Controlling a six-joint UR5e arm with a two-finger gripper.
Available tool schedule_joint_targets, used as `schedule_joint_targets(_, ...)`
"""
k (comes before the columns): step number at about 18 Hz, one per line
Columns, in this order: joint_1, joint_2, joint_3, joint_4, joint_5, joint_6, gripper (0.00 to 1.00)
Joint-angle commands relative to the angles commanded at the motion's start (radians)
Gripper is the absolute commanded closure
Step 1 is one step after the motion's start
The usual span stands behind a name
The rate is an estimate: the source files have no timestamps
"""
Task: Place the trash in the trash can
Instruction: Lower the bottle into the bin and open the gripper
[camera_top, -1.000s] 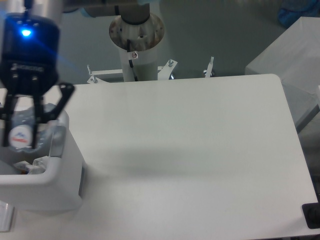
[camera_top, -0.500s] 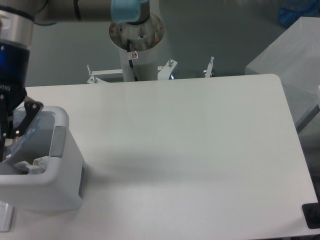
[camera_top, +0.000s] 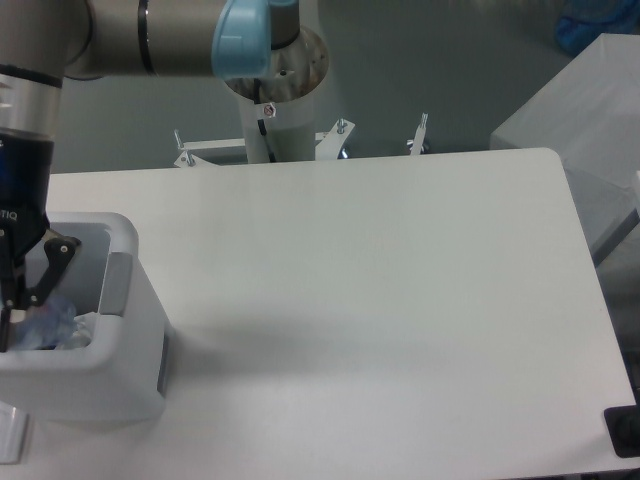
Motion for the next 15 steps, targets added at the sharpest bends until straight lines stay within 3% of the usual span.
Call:
schedule_joint_targets(5, 0.011, 0.0, -0.002, -0.002, 0.006, 0.093, 0.0)
schedule_joint_targets(10, 0.093, 0.022, -0.075, -0.008, 0.021, 0.182, 0.0)
schedule_joint_targets(12, 0.11, 0.023, -0.077, -0.012, 0.069, 0.277, 0.0)
schedule_joint_targets(15, 0.115, 0.025, -0.077, -0.014, 0.135, 0.304, 0.0)
